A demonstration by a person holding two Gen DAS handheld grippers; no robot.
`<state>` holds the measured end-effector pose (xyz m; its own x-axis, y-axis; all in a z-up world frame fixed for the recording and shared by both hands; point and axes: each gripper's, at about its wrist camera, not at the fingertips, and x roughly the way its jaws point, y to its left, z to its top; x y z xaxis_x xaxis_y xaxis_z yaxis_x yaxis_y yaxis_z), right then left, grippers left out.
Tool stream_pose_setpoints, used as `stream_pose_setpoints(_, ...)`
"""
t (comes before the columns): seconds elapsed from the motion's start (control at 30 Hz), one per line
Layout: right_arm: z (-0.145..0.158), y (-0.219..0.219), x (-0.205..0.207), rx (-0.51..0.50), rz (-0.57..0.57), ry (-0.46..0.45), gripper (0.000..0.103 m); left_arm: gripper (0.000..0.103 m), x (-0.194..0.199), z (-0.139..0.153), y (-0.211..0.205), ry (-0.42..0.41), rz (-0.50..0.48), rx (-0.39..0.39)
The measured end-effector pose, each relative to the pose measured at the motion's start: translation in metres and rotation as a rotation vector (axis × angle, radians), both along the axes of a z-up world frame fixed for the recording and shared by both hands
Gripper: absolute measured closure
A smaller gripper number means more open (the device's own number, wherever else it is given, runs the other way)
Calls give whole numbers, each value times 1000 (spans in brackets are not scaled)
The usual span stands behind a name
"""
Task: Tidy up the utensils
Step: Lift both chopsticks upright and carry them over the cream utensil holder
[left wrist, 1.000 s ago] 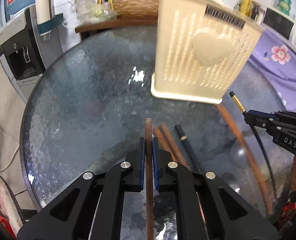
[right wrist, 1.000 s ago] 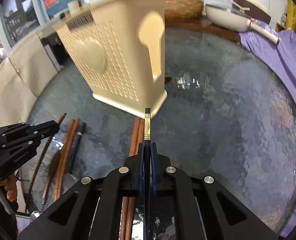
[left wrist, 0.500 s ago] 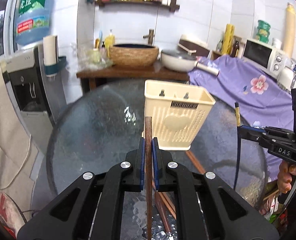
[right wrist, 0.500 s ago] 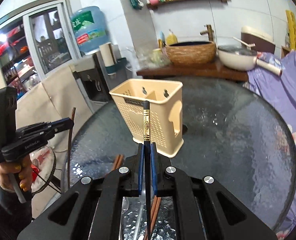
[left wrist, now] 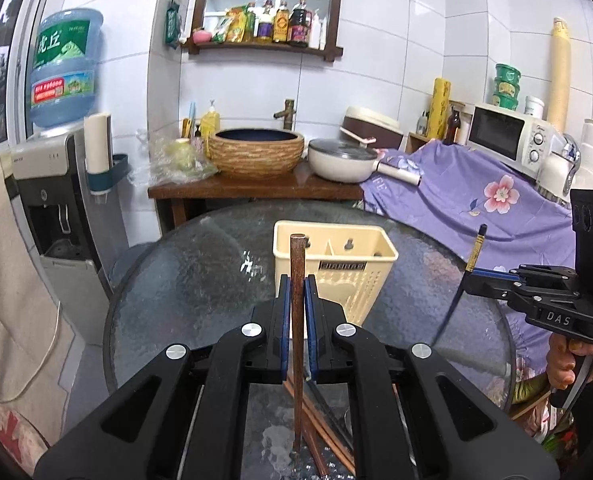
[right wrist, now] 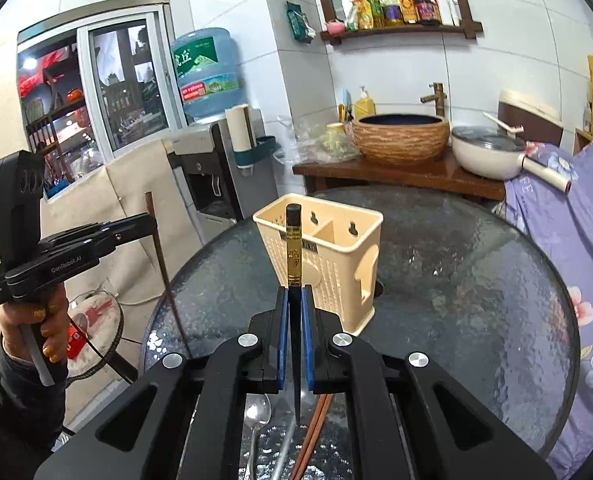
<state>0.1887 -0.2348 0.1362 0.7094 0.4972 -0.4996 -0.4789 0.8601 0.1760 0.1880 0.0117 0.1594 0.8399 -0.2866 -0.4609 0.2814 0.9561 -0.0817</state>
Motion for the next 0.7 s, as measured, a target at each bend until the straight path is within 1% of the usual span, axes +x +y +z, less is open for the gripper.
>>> stream_pose_setpoints(0.1,10,2,4,15,12,-6,96,96,2,17,-2,-28,-22,-8)
stream_pose_setpoints(0.2,22,5,8,5,18,-23,96,96,5,37,-6,-56,-41,-13)
stream_pose_setpoints(0.27,34,9,14,-3,25,-33,96,96,10,51,-9,-75,-47,-19)
stream_pose_setpoints(0.4,64,12,27,10,24,-52,96,96,24,90,-16,-128,-44,-21)
stream_pose_setpoints(0.53,102,13,41,38,3,-102,97,96,43,132,-22,-193,-6,-22)
stream_pose_setpoints(0.6,120,13,48,46,-20,-144,97,96,57,147,-25,-213,14,-35)
stream_pose_setpoints(0.7,133,14,60,37,-68,-198,97,96,75,159,-30,-245,60,-41)
